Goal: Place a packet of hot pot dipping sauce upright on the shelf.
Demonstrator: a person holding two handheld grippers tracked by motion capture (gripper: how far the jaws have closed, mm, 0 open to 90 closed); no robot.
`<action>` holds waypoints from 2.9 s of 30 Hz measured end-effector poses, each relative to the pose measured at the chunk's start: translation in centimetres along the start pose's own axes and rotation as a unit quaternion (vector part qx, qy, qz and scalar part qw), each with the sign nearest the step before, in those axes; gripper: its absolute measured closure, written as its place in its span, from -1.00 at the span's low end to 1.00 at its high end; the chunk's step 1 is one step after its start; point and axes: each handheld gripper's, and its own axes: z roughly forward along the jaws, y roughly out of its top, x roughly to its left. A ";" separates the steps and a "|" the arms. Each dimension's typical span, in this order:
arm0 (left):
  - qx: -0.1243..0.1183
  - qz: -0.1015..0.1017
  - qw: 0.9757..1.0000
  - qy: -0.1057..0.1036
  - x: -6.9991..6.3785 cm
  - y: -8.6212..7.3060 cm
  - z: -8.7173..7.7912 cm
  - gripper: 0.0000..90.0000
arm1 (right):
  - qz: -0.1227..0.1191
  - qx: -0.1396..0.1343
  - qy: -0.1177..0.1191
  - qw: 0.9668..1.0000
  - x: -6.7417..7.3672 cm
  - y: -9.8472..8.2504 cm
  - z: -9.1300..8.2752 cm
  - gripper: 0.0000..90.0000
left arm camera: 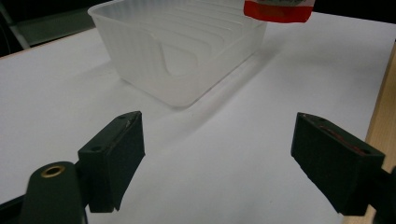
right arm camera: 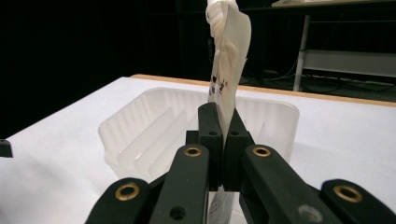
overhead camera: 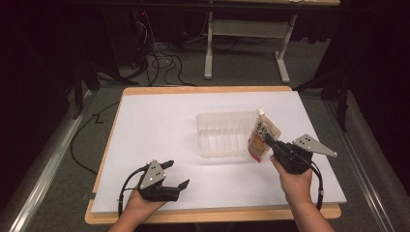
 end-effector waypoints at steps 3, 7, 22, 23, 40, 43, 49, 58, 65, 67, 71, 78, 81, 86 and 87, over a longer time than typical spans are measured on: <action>0.000 0.000 1.000 0.000 0.0 0.0 0.0 -0.60 | 0.000 0.004 -0.004 1.000 -0.2 0.0 0.3 1.00; -0.001 0.000 1.000 0.000 0.0 0.0 0.0 -0.60 | -0.002 0.006 -0.006 1.000 -0.4 0.1 0.8 1.00; -0.001 0.000 1.000 -0.001 0.0 0.0 0.0 -0.60 | -0.002 0.011 -0.022 1.000 -0.9 0.6 3.4 1.00; -0.002 0.000 1.000 -0.001 0.0 0.0 0.0 -0.60 | -0.001 0.011 -0.024 1.000 -1.0 0.6 3.5 1.00; -0.001 0.001 1.000 -0.003 0.0 0.0 0.0 -0.60 | -0.004 0.014 -0.040 0.999 -1.2 1.4 6.1 1.00; -0.002 0.001 1.000 -0.002 0.0 0.0 0.0 -0.60 | -0.005 0.015 -0.046 0.999 -1.2 1.4 6.6 1.00; -0.004 0.000 1.000 -0.003 0.1 0.0 0.0 -0.60 | -0.003 0.016 -0.052 0.998 -1.5 1.2 7.5 1.00; -0.006 0.001 1.000 -0.002 0.1 0.1 -0.1 -0.60 | -0.003 0.017 -0.059 0.998 -1.5 0.6 8.4 1.00; -0.005 0.001 1.000 -0.002 0.1 0.1 -0.1 -0.60 | -0.002 0.023 -0.062 0.998 -1.5 0.1 9.0 1.00; -0.005 0.001 1.000 -0.003 0.1 0.0 -0.1 -0.60 | -0.003 0.025 -0.063 0.998 -1.6 0.0 9.1 1.00; -0.005 0.002 1.000 -0.002 0.1 0.1 -0.1 -0.60 | -0.005 0.028 -0.066 0.997 -1.5 -0.2 9.3 1.00; -0.004 0.003 1.000 -0.002 0.1 0.0 0.0 -0.60 | -0.005 0.036 -0.067 0.997 -1.6 -1.1 9.4 1.00; -0.003 0.003 1.000 -0.003 0.1 0.0 0.0 -0.60 | -0.008 0.037 -0.067 0.997 -1.5 -1.4 9.4 1.00; -0.003 0.003 1.000 -0.003 0.1 0.1 0.0 -0.60 | -0.012 0.039 -0.064 0.997 -1.3 -1.8 9.2 1.00; -0.003 0.004 1.000 -0.004 0.1 0.1 0.0 -0.60 | -0.013 0.039 -0.063 0.997 -1.2 -1.9 9.1 1.00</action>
